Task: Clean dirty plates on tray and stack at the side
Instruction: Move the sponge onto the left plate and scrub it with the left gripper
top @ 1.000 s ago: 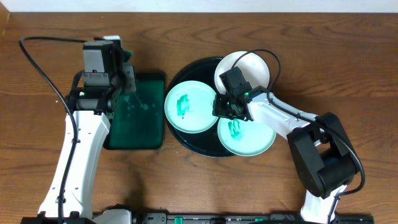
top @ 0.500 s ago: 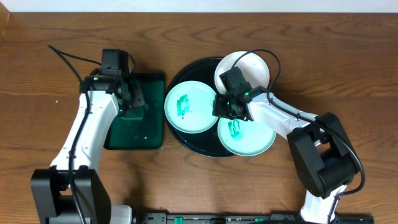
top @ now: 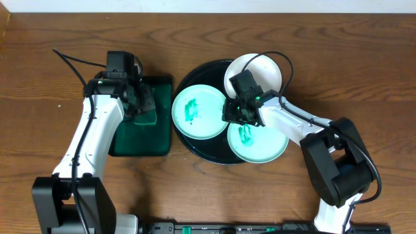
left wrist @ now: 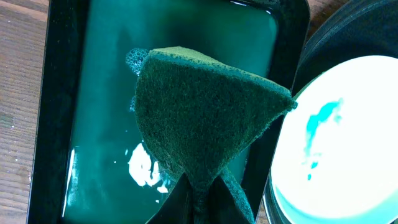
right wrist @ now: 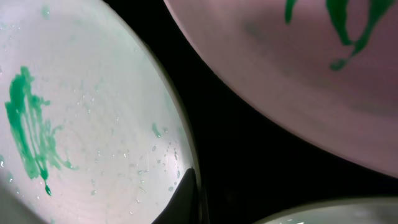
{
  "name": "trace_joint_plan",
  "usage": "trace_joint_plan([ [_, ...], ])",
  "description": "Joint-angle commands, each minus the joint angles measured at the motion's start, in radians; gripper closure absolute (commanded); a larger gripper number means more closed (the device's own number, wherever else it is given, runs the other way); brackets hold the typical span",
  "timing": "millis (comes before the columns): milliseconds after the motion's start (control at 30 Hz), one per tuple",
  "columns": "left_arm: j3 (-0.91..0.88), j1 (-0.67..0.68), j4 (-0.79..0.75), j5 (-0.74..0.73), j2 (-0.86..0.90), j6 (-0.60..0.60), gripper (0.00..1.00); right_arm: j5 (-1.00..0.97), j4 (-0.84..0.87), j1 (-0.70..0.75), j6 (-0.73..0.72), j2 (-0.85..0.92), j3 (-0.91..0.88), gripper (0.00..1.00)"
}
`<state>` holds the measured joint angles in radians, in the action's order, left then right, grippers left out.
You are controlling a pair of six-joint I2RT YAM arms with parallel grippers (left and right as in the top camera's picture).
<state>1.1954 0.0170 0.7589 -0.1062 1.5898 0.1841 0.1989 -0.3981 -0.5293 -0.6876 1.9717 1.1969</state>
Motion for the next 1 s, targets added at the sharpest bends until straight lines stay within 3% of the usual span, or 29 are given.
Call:
trace_joint_plan([
  [0,0.014,0.002,0.002,-0.01,-0.016,0.013,0.93,-0.014,-0.023,0.007,0.024,0.008,-0.019,0.99],
  [300,0.014,0.054,0.008,-0.149,-0.015,0.038,0.93,-0.014,-0.021,0.007,0.023,0.008,-0.019,0.99],
  [600,0.014,0.269,-0.097,-0.116,0.034,0.147,0.93,-0.013,-0.023,0.007,0.023,0.008,-0.019,0.99],
  [967,0.014,0.274,-0.208,-0.051,0.266,0.211,0.93,-0.006,-0.026,0.007,0.023,0.008,-0.019,0.99],
])
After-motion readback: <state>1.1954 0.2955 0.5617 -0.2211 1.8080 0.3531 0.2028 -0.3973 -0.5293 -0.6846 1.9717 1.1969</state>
